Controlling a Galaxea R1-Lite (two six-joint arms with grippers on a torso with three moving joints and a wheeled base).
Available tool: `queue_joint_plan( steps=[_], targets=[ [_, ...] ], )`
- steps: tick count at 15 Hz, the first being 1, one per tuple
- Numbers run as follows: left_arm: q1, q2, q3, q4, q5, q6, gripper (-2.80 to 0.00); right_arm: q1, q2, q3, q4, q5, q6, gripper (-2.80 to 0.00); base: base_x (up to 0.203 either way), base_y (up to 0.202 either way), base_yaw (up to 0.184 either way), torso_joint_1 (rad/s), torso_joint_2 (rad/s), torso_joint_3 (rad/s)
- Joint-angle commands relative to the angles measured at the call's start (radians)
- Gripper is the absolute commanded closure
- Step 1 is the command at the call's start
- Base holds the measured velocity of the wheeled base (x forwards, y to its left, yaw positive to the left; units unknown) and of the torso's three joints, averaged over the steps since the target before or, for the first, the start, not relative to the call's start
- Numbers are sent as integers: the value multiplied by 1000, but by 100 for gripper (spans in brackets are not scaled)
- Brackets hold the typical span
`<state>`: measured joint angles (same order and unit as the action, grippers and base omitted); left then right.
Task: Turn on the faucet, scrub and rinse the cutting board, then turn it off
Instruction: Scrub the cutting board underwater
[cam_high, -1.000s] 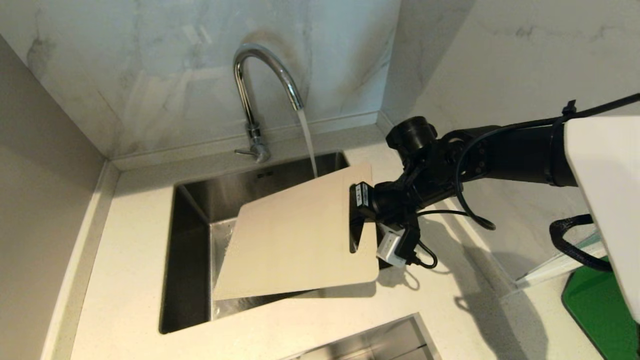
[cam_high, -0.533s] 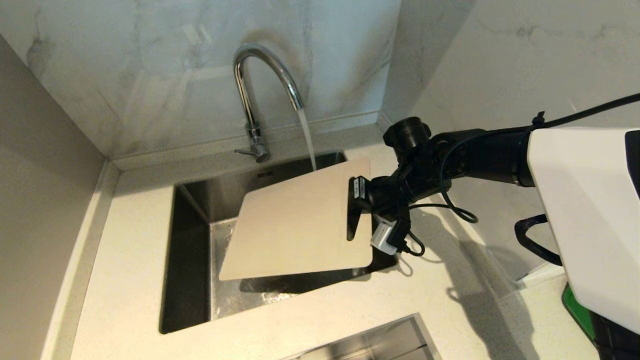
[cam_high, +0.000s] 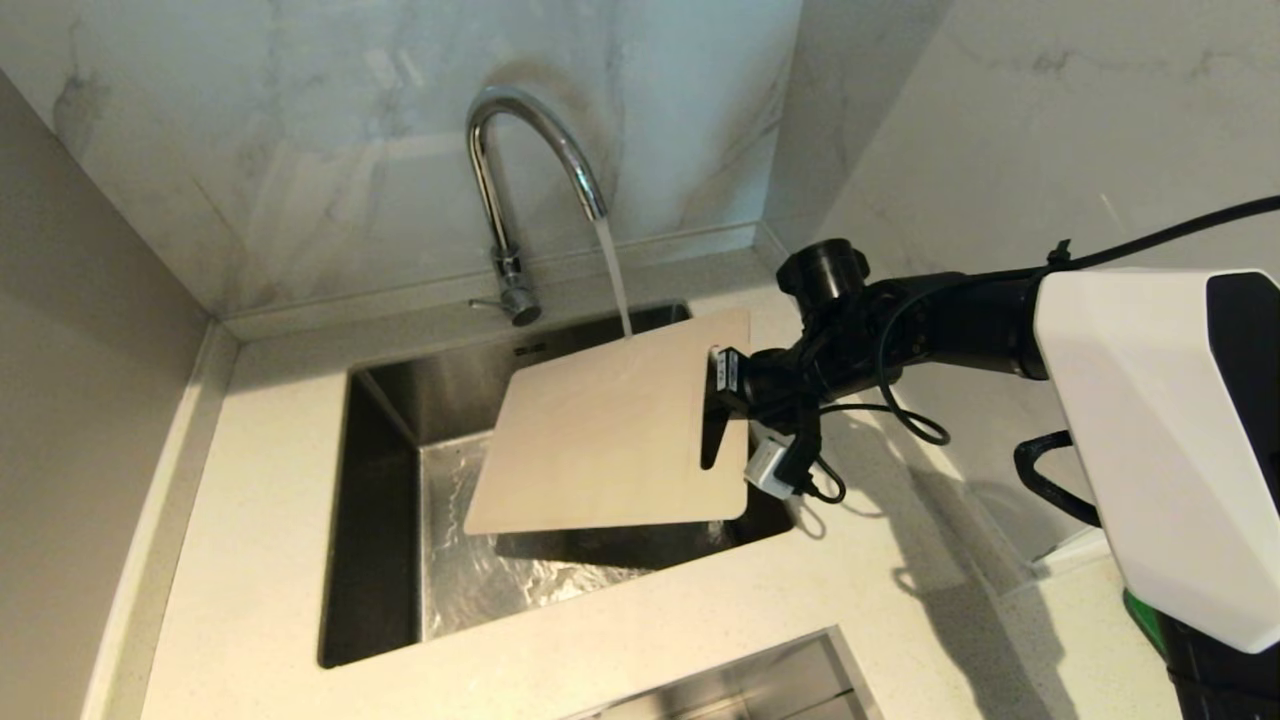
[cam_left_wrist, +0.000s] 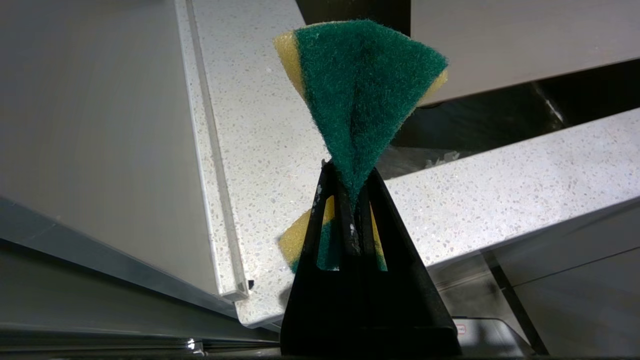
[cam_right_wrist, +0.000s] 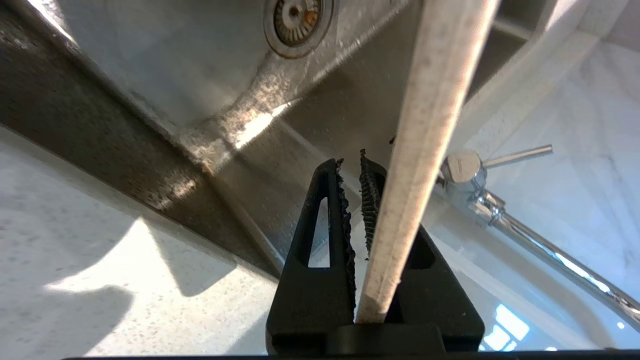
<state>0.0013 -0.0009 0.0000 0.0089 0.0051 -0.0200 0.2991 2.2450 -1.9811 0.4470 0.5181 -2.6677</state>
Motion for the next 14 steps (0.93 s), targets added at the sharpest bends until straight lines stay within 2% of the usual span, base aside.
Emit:
queue_joint_plan(
  steps=[1,5,14],
  targets=[
    [0,0,3,0,0,0,0,0,5,-1,-19,5,-14,0,0,0,0,0,0,0],
    [0,1,3,0,0,0,0,0,12,-1,-75,10,-9,0,0,0,0,0,0,0],
    [0,1,3,0,0,0,0,2,27,-1,-78,11,10,0,0,0,0,0,0,0]
  ],
)
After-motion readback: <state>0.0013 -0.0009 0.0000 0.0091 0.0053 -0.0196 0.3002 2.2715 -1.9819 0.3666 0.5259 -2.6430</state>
